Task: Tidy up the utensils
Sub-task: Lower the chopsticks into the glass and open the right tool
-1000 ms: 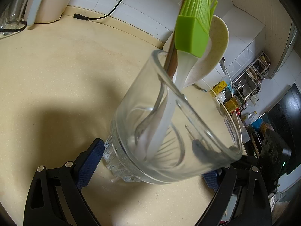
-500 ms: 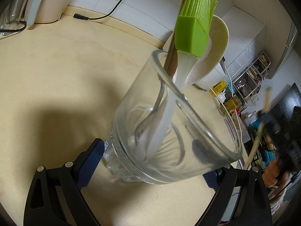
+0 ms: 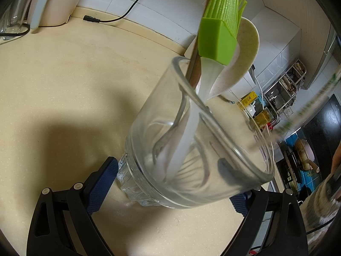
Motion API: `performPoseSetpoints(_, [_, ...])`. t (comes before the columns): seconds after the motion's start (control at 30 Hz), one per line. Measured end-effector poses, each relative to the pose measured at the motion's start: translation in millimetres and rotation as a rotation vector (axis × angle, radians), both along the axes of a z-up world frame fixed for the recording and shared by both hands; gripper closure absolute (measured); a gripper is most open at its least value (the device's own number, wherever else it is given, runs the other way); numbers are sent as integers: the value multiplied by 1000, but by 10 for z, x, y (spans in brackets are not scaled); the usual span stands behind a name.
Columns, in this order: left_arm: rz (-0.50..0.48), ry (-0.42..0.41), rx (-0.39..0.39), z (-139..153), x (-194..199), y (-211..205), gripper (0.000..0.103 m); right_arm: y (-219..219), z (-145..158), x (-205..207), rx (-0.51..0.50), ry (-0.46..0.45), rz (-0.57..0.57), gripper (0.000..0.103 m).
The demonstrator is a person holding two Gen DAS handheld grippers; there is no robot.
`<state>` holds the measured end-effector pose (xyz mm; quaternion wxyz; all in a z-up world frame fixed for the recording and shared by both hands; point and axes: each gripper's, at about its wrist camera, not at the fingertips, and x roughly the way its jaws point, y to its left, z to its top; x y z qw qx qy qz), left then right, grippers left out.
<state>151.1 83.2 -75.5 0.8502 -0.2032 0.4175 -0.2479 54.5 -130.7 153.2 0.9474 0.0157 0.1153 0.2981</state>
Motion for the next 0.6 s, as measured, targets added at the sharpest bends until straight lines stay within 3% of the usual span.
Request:
performPoseSetpoints(0.43, [0,0,-8,-3,2,7,7,398,610,60,32,-114,89,94])
performPoseSetpoints(0.6, [0,0,-9,-5,-1,7,7,581,539,140,7,-90,118,94])
